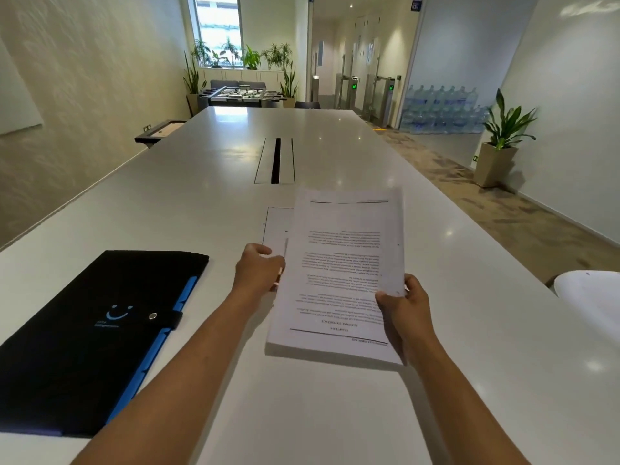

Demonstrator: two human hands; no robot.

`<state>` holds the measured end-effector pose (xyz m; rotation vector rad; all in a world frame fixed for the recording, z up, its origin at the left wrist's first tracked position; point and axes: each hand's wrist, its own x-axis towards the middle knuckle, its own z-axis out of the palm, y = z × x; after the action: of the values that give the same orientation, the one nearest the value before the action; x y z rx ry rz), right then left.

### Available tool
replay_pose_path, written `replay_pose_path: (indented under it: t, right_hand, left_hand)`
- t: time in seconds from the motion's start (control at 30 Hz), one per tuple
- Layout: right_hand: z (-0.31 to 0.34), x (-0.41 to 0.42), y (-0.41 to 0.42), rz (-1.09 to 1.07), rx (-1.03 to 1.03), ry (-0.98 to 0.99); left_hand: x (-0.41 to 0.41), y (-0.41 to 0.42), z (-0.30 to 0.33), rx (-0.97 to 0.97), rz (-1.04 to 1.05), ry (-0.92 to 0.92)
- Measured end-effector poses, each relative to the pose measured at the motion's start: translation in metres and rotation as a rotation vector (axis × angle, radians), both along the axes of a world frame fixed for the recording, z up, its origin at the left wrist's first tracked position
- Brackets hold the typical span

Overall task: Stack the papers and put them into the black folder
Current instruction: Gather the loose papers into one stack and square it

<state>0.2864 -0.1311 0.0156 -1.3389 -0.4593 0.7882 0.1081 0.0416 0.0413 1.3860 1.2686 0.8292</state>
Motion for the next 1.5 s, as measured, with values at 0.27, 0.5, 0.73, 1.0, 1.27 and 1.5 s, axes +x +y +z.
replay_pose_path:
  t: [0.27,0.5,0.73,1.0,1.27,1.5]
  right_hand:
    - [-0.017,0.018,-0.013,-0.145,-0.146,0.010]
    - [-0.022,0.023,-0.010,-0.162,-0.189,0.017]
    - [-0.025,0.024,-0.010,-0.142,-0.205,0.003]
    - [-0.029,0.021,-0.001,-0.127,-0.247,-0.004]
    - [-0.032,-0.006,0.022,-0.012,-0.314,-0.063]
    - [-0.029,-0.017,0.035,0.022,-0.324,-0.032]
  left_hand:
    - [0.027,0.050,-0.022,0.161,0.041,0.779]
    - [0.045,0.061,-0.025,0.143,0.008,0.902]
    - [0.032,0.074,-0.029,-0.068,0.119,0.403]
    - [-0.011,0.064,0.002,0.142,0.264,-0.120]
    - [-0.037,0.020,0.055,0.201,0.212,-0.495]
    - [-0.039,-0.038,0.008,-0.046,0.096,-0.455]
